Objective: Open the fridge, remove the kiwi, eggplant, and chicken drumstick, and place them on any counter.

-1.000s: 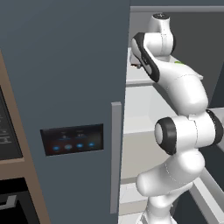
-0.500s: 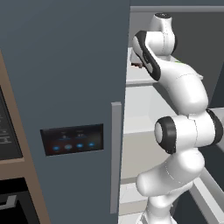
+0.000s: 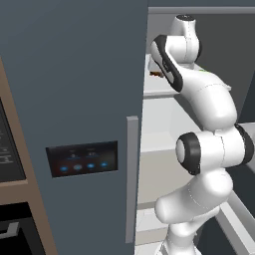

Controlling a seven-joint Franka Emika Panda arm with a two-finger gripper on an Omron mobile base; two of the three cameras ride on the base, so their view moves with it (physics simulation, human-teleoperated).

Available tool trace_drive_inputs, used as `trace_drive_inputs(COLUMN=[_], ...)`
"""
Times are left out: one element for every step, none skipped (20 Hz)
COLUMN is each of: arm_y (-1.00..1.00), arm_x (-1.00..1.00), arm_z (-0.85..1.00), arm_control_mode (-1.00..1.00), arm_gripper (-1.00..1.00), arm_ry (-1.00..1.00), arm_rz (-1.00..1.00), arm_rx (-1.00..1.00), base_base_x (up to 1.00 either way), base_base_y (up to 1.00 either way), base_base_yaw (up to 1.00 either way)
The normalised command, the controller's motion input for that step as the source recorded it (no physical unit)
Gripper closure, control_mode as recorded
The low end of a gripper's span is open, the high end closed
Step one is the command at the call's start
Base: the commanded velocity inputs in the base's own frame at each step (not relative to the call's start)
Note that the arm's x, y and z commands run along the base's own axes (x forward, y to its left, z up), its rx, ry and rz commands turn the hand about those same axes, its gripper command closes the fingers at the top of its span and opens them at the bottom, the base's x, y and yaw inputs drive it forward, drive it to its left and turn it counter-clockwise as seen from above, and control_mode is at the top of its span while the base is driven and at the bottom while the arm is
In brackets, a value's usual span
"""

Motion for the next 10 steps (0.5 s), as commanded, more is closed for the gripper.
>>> trace_drive_inputs(arm_y=[0.00,0.00,0.00,0.00,0.00,0.00,0.00,0.00,0.04,0.12], arm_x=[0.00,-0.11,-0.20,-0.29,-0.38,-0.44,-0.59,-0.56,-0.64,-0.61], arm_z=[0.00,0.00,-0.09,-0.14,-0.19,-0.27,-0.27,-0.29,-0.23,-0.22], arm_control_mode=[-1.00,-1.00,-1.00,-1.00,-1.00,-1.00,-1.00,-1.00,-1.00,-1.00], arm_gripper=[1.00,1.00,1.00,1.00,1.00,1.00,1.00,1.00,1.00,1.00], arm_ry=[0.00,0.00,0.00,0.00,0.00,0.00,0.00,0.00,0.00,0.00], arm_rz=[0.00,0.00,0.00,0.00,0.00,0.00,0.00,0.00,0.00,0.00], arm_rx=[0.00,0.00,0.00,0.00,0.00,0.00,0.00,0.00,0.00,0.00], base_base_x=[0.00,0.00,0.00,0.00,0.00,0.00,0.00,0.00,0.00,0.00], base_base_y=[0.00,0.00,0.00,0.00,0.00,0.00,0.00,0.00,0.00,0.00], base_base_yaw=[0.00,0.00,0.00,0.00,0.00,0.00,0.00,0.00,0.00,0.00])
